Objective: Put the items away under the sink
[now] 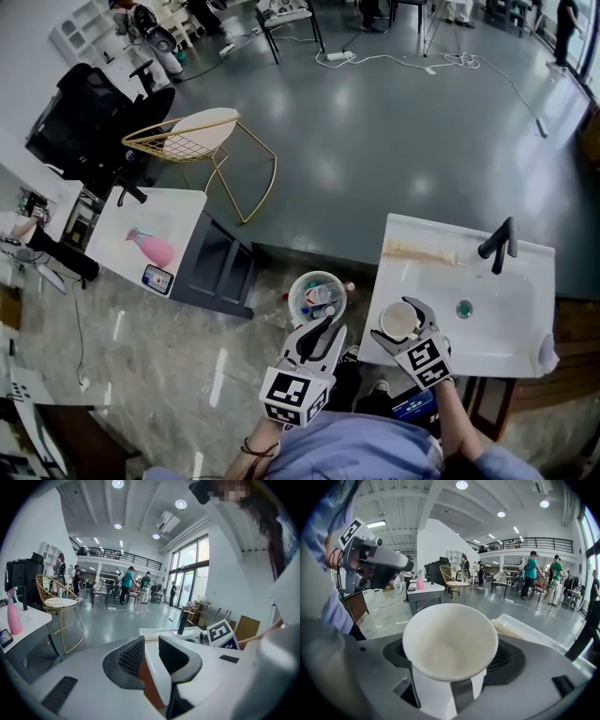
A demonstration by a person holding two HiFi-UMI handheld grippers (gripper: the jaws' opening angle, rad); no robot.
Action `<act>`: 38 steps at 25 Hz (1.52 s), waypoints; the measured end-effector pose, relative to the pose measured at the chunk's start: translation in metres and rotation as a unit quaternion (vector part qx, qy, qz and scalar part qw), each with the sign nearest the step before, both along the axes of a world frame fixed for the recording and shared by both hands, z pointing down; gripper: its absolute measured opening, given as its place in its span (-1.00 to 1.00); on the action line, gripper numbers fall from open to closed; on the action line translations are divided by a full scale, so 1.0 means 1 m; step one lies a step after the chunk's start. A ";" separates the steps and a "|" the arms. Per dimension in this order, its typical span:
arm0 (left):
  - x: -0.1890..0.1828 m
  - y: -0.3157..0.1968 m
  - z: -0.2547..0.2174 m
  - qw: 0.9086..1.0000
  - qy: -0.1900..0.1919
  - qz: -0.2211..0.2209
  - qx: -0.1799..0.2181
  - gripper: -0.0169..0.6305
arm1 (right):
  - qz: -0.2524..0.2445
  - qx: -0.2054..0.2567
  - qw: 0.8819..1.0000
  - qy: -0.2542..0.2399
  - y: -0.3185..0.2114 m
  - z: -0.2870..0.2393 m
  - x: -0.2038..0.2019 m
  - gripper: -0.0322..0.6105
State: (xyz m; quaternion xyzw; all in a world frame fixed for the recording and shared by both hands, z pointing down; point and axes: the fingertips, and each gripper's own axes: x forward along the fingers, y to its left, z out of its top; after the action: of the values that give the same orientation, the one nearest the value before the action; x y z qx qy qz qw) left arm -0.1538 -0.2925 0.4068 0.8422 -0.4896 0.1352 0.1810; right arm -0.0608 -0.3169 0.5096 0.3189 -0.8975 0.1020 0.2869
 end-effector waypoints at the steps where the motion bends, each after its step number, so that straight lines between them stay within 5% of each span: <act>1: 0.002 0.001 -0.001 1.000 0.001 0.002 0.002 -0.64 | 0.004 0.008 1.000 0.001 -0.001 -0.005 0.003 0.37; 13: 0.019 0.016 -0.013 1.000 0.003 0.009 0.017 -0.64 | 0.067 0.054 0.996 0.005 -0.021 -0.056 0.048 0.37; 38: 0.101 0.105 -0.020 0.999 -0.006 0.045 0.024 -0.64 | 0.145 0.060 0.988 -0.001 0.087 -0.089 0.173 0.37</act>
State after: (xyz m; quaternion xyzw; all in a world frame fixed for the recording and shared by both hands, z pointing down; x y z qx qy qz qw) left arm -0.0526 -0.1873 0.3873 0.8669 -0.4551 0.1363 0.1512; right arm 0.1119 -0.2299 0.4208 0.4624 -0.8466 0.0887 0.2482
